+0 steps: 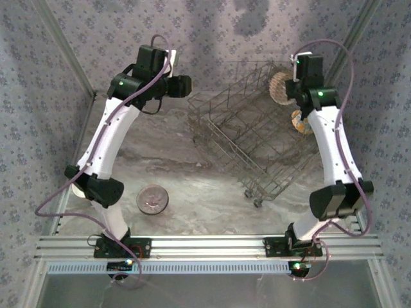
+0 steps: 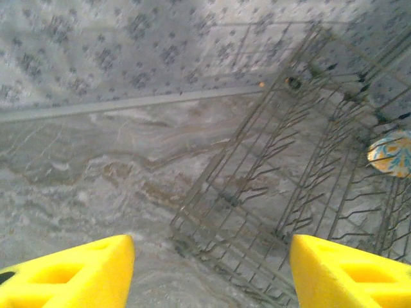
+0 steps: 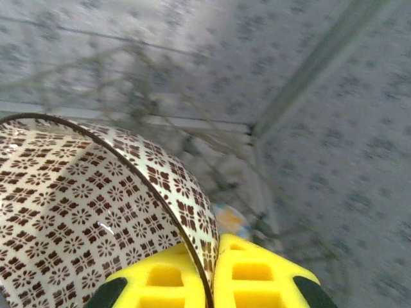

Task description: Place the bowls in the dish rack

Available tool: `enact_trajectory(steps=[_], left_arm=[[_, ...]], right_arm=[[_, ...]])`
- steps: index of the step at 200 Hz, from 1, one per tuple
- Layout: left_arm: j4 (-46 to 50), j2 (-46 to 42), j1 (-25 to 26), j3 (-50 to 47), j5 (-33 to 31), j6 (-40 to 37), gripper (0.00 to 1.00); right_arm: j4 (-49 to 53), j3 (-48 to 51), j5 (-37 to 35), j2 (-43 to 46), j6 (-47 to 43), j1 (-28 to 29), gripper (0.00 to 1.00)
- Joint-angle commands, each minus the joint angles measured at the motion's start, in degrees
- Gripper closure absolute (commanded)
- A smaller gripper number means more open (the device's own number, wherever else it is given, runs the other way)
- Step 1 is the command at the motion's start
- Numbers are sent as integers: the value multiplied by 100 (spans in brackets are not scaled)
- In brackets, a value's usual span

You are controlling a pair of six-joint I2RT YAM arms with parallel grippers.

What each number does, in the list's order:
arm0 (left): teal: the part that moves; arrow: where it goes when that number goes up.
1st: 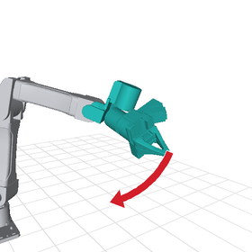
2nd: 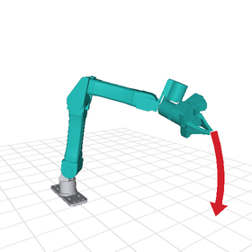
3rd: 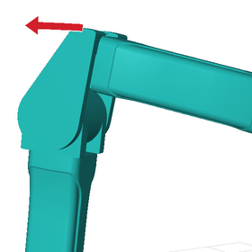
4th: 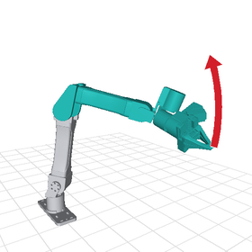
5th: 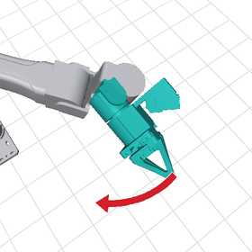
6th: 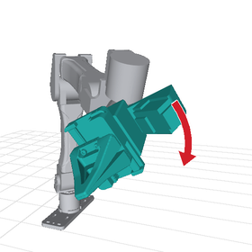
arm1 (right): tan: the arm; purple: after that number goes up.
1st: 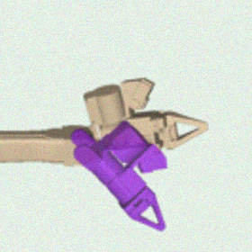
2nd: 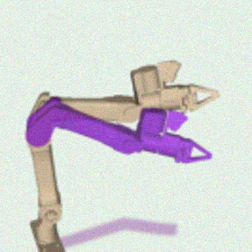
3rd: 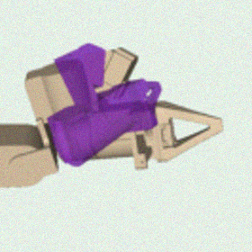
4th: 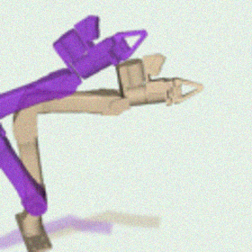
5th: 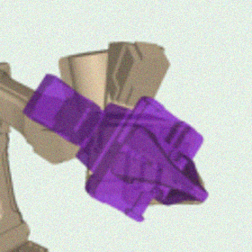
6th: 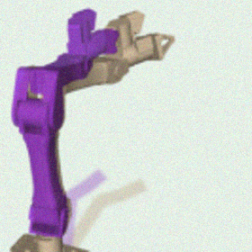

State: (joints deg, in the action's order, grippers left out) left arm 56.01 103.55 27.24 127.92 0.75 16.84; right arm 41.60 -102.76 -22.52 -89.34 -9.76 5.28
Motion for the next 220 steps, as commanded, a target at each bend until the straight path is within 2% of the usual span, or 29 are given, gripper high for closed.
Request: enact_trajectory(steps=[1,45,85,119,220], left_arm=[[-357,-214,-90,-376,358,135,35],[-459,-70,-197,-590,660,162,35],[-559,-54,-261,-811,757,154,35],[-696,-124,-336,-1087,838,189,34],[-847,-107,-387,-1225,918,197,34]], right_arm=[[-867,612,-630,521,-588,-321,100],[-2206,1993,-1050,803,-1744,-570,100],[-3266,2739,-1040,1035,-2072,-712,100],[-3872,3249,-859,997,-2530,-741,100],[-5526,4214,-1226,717,-3361,-624,100]])
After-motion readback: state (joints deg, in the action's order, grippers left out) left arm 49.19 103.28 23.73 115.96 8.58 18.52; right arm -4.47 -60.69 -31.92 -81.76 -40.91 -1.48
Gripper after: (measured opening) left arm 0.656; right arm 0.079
